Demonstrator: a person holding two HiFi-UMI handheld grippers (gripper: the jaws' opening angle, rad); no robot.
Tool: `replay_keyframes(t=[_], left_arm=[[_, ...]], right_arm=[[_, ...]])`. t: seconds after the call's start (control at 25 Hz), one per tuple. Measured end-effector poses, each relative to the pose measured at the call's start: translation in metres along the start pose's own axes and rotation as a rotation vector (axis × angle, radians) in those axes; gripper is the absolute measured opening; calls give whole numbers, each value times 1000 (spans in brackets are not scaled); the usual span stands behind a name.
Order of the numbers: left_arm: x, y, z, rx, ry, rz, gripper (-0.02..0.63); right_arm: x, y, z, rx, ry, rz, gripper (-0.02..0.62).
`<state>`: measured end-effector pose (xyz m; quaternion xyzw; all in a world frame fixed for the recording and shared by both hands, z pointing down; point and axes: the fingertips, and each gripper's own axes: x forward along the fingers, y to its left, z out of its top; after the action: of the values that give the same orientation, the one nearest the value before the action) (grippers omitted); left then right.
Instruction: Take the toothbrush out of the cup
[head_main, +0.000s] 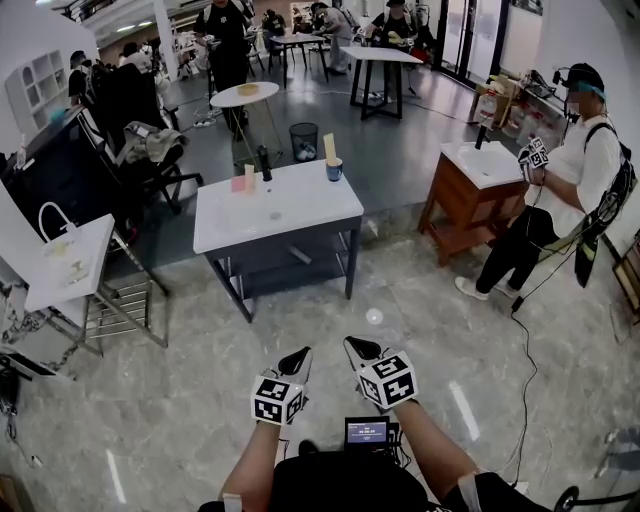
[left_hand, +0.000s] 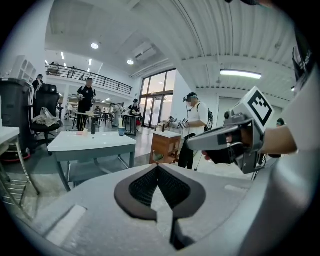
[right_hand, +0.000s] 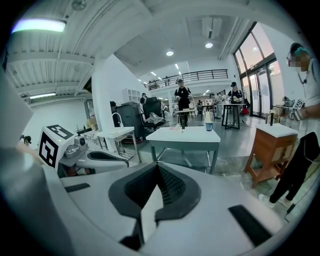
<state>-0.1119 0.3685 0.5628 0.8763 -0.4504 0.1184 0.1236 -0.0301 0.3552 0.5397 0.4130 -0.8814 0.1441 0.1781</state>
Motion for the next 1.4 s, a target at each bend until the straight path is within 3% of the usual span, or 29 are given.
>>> replay_keyframes(t=[0.96, 1.4], left_arm=[[28, -28, 2, -9, 4, -20, 9], [59, -44, 7, 1, 5, 33, 9]], right_arm=[[-13, -34, -6, 29, -8, 19, 9], [-21, -73, -17, 22, -1, 48, 9]])
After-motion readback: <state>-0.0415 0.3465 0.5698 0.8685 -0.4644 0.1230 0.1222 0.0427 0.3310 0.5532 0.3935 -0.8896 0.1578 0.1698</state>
